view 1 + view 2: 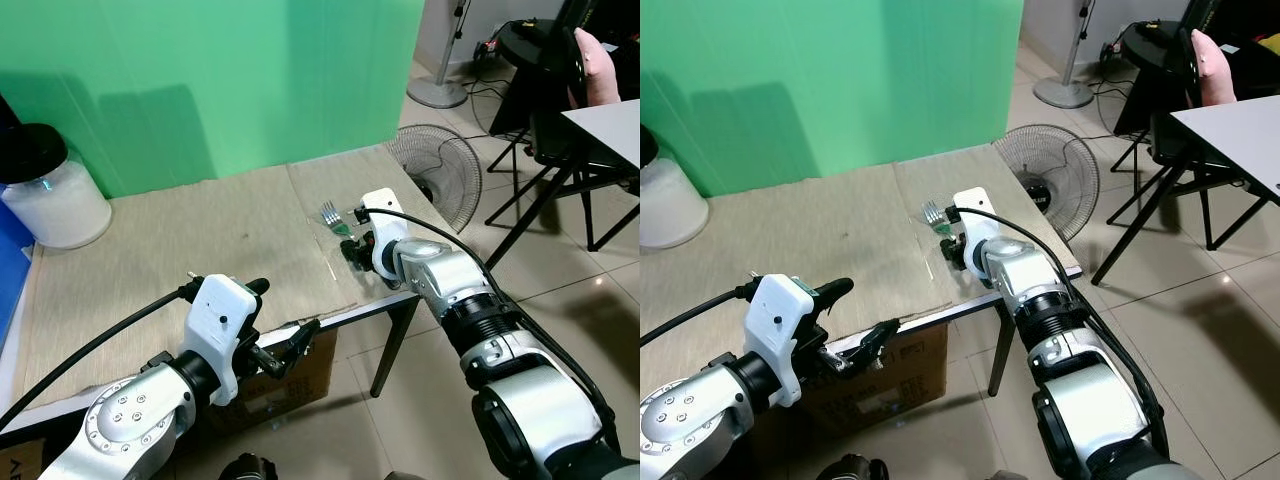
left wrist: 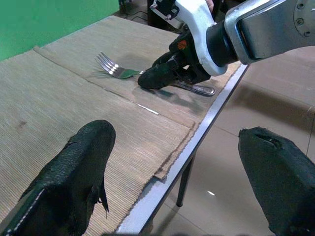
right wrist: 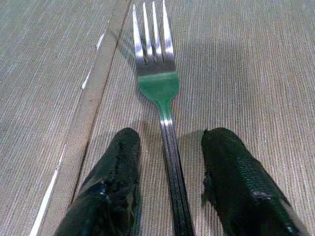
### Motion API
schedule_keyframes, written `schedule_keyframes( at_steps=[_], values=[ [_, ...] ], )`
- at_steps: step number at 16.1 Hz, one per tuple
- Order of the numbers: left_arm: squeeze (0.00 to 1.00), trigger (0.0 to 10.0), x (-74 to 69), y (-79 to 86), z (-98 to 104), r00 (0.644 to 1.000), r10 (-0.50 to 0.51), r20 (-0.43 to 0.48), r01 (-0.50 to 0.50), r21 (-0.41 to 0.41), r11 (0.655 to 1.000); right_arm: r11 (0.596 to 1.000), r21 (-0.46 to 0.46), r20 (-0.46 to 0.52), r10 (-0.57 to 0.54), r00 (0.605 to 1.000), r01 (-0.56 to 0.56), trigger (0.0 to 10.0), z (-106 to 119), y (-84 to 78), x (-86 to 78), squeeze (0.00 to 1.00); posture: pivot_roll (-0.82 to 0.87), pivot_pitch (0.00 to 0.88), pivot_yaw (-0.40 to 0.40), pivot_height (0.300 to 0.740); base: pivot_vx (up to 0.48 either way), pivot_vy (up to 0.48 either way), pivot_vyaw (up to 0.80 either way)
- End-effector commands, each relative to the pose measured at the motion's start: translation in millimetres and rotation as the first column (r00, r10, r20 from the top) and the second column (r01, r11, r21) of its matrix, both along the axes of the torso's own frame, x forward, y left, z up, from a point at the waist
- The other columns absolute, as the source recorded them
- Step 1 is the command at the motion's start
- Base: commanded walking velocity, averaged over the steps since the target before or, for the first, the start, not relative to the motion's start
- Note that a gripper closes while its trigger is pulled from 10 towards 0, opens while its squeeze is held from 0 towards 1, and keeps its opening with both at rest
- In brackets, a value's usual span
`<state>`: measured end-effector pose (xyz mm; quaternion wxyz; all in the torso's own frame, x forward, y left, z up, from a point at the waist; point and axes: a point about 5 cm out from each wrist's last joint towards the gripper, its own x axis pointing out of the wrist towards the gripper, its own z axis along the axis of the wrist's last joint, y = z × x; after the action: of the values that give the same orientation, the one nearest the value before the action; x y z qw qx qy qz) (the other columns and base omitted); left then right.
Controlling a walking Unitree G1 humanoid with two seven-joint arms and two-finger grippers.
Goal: Setting the table
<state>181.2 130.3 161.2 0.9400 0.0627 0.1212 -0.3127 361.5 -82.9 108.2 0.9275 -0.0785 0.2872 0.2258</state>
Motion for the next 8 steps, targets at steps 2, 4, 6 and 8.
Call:
schedule_keyframes(
  at_steps=[2, 4, 6, 8],
  values=[
    [0.0, 10.0, -3.6, -1.8, 2.7, 1.0, -0.023, 0.0, 0.023, 0.001, 1.0, 1.0, 0.007, 0.0, 0.003, 1.0, -0.003, 0.0, 1.5, -1.0, 3.6, 0.0, -0.02, 0.056, -0.005, 0.74, 0.0, 0.0, 0.0],
    [0.0, 10.0, -4.1, -1.7, 2.6, 1.0, -0.026, -0.002, 0.026, 0.0, 1.0, 1.0, 0.008, -0.004, 0.001, 1.0, -0.001, 0.0, 0.6, -2.2, 4.6, 0.0, -0.02, 0.053, -0.004, 0.74, 0.0, 0.0, 0.0],
    [0.0, 10.0, -4.5, -2.6, 2.3, 0.999, -0.036, -0.005, 0.036, -0.002, 0.999, 1.0, 0.009, -0.013, 0.006, 1.0, -0.005, 0.0, -0.6, -2.4, 4.1, 0.0, -0.02, 0.05, -0.003, 0.74, 0.0, 0.0, 0.0],
    [0.0, 10.0, -4.5, -2.5, 1.9, 0.999, -0.041, -0.008, 0.041, -0.001, 0.999, 1.0, 0.019, -0.027, 0.014, 1.0, -0.013, 0.0, -2.1, -1.5, 3.5, 0.0, -0.02, 0.047, -0.003, 0.74, 0.0, 0.0, 0.0]
  ],
)
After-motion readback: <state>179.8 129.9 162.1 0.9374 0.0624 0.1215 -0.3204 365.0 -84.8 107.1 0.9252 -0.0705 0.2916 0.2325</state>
